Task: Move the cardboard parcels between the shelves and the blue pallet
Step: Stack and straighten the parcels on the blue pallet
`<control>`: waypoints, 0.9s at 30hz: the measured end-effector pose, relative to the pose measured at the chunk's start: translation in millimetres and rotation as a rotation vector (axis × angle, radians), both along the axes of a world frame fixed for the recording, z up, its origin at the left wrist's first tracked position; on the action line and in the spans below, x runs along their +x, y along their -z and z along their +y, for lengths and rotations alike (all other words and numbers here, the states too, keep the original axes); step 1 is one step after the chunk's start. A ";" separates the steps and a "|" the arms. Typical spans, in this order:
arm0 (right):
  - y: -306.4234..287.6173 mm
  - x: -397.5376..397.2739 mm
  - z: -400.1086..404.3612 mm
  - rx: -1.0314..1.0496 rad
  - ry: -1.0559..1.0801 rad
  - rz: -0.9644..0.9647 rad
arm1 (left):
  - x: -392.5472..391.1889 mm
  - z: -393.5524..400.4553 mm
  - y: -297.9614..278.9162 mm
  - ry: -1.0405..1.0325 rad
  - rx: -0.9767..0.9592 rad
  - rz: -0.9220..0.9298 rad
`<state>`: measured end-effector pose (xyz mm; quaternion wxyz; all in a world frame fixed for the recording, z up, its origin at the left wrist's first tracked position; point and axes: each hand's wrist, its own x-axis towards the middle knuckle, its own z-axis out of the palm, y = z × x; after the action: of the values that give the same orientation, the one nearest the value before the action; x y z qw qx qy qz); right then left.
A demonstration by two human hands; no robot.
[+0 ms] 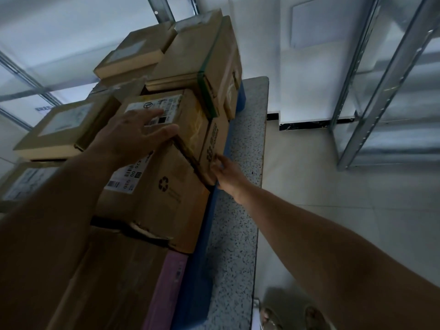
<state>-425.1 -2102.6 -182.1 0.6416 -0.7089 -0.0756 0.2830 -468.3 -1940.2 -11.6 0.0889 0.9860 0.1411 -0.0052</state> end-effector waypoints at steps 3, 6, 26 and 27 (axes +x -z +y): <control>-1.5 -0.2 0.3 -0.012 -0.012 0.002 | 1.6 4.8 6.2 0.000 0.051 -0.006; -4.0 -2.6 2.5 -0.030 -0.010 -0.015 | 4.4 8.6 9.2 0.008 0.062 -0.012; -28.9 107.5 -15.7 0.016 0.078 -0.185 | 55.1 -11.4 -20.4 0.039 0.091 -0.156; -34.6 118.2 -15.9 0.040 0.080 -0.206 | 65.8 -15.6 -21.7 0.036 0.085 -0.146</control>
<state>-306.9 -2118.5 -147.5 0.6551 -0.7239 -0.1183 0.1813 -402.5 -1955.8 10.1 0.0570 0.9890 0.1165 0.0713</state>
